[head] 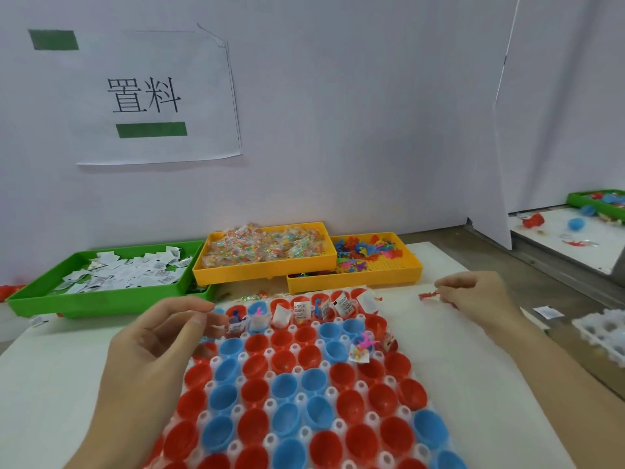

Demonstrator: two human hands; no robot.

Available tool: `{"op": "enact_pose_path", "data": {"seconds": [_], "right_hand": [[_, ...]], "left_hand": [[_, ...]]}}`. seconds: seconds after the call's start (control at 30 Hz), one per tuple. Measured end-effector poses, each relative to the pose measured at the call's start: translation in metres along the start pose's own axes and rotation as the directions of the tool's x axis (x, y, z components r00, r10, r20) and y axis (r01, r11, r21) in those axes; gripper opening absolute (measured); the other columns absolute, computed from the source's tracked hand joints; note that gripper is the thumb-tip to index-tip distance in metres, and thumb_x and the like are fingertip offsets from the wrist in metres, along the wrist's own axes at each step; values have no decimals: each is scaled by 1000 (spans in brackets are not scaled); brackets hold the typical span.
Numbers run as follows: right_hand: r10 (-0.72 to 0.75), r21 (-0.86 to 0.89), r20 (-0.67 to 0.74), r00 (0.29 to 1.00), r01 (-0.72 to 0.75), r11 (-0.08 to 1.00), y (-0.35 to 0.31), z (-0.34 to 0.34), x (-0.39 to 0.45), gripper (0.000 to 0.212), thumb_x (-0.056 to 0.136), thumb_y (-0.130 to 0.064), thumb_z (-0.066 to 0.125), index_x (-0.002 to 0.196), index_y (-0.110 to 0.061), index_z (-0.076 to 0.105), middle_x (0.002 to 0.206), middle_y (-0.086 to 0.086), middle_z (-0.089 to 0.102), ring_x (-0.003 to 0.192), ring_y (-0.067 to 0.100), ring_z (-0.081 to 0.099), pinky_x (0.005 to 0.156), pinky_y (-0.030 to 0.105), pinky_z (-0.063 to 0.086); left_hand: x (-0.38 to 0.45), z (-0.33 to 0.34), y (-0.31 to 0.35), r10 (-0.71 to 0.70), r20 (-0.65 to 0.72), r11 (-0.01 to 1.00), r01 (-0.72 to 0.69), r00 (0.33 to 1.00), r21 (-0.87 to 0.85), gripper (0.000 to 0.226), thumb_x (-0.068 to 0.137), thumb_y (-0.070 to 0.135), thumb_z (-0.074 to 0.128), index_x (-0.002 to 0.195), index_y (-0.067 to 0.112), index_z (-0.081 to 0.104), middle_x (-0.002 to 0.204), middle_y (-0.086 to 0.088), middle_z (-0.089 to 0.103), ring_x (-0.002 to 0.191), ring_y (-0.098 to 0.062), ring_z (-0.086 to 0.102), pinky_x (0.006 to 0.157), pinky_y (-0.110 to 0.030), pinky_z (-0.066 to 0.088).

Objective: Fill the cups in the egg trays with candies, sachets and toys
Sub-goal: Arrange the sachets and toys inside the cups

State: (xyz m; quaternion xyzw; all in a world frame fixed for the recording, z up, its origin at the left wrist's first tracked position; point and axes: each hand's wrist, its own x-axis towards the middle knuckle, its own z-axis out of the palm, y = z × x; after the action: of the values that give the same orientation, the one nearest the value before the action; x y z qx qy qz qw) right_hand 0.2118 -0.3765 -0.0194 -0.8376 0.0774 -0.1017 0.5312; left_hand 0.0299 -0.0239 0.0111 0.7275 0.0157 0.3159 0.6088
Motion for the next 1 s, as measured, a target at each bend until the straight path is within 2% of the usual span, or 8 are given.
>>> {"op": "enact_pose_path", "data": {"seconds": [0.13, 0.27, 0.37, 0.47, 0.57, 0.77, 0.9, 1.0], "right_hand": [[-88, -171, -174, 981, 58, 984, 8, 1, 4, 21, 90, -3, 63, 92, -21, 74, 101, 3, 69, 87, 20, 59, 75, 28, 42], [-203, -214, -179, 963, 164, 963, 2, 12, 2, 19, 92, -4, 61, 98, -15, 74, 93, 1, 68, 77, 14, 60, 73, 27, 43], [-290, -222, -158, 944, 252, 942, -11, 25, 5, 21, 93, -3, 57, 99, -16, 74, 92, 2, 70, 74, 9, 61, 70, 27, 45], [-383, -301, -65, 922, 347, 888, -29, 50, 14, 23, 95, -4, 56, 105, -13, 74, 105, 6, 71, 85, 16, 61, 79, 30, 50], [-441, -388, 93, 893, 440, 809, -52, 78, 29, 22, 98, -9, 57, 114, -11, 72, 116, 7, 70, 99, 19, 63, 91, 36, 55], [-340, -541, 275, 899, 437, 719, -87, 99, 72, 28, 92, -3, 64, 119, -7, 66, 120, 13, 66, 107, 25, 61, 91, 37, 54], [-185, -683, 366, 912, 398, 613, -84, 106, 88, 23, 90, -7, 69, 113, -4, 69, 118, 13, 66, 107, 26, 61, 92, 38, 54], [-173, -699, 399, 901, 420, 578, -81, 108, 95, 17, 89, -10, 72, 105, -5, 71, 113, 12, 68, 106, 25, 62, 93, 39, 53]], "left_hand": [[0, -1, 0, 102, 56, 988, -108, 993, 112, 30, 91, -1, 58, 86, 24, 73, 83, -5, 76, 78, -14, 72, 63, -21, 57], [16, -22, -18, 170, 63, 952, -180, 983, 247, 16, 90, 14, 69, 90, 30, 73, 91, 6, 75, 85, -5, 69, 71, -16, 55], [36, -54, -47, 149, -90, 920, -104, 985, 377, 12, 91, 23, 67, 92, 33, 72, 94, 16, 73, 87, 2, 66, 72, -9, 51], [42, -74, -74, 5, -264, 965, 65, 965, 253, 21, 80, 32, 51, 85, 34, 71, 87, 10, 73, 77, 2, 64, 61, -12, 52], [45, -82, -92, -89, -360, 976, 154, 929, 155, 29, 81, 18, 46, 81, 32, 71, 81, -3, 72, 63, 0, 61, 50, -12, 50], [48, -79, -95, -79, -353, 979, 139, 932, 147, 35, 89, 1, 47, 78, 25, 70, 73, 8, 71, 62, 0, 60, 51, -13, 50], [49, -80, -99, -64, -339, 980, 124, 939, 158, 34, 93, -1, 46, 81, 22, 68, 75, 3, 70, 71, -12, 61, 60, -31, 50], [49, -78, -100, -54, -331, 975, 121, 942, 188, 33, 92, -2, 46, 82, 20, 68, 76, 3, 70, 68, -6, 61, 58, -28, 51]]}}
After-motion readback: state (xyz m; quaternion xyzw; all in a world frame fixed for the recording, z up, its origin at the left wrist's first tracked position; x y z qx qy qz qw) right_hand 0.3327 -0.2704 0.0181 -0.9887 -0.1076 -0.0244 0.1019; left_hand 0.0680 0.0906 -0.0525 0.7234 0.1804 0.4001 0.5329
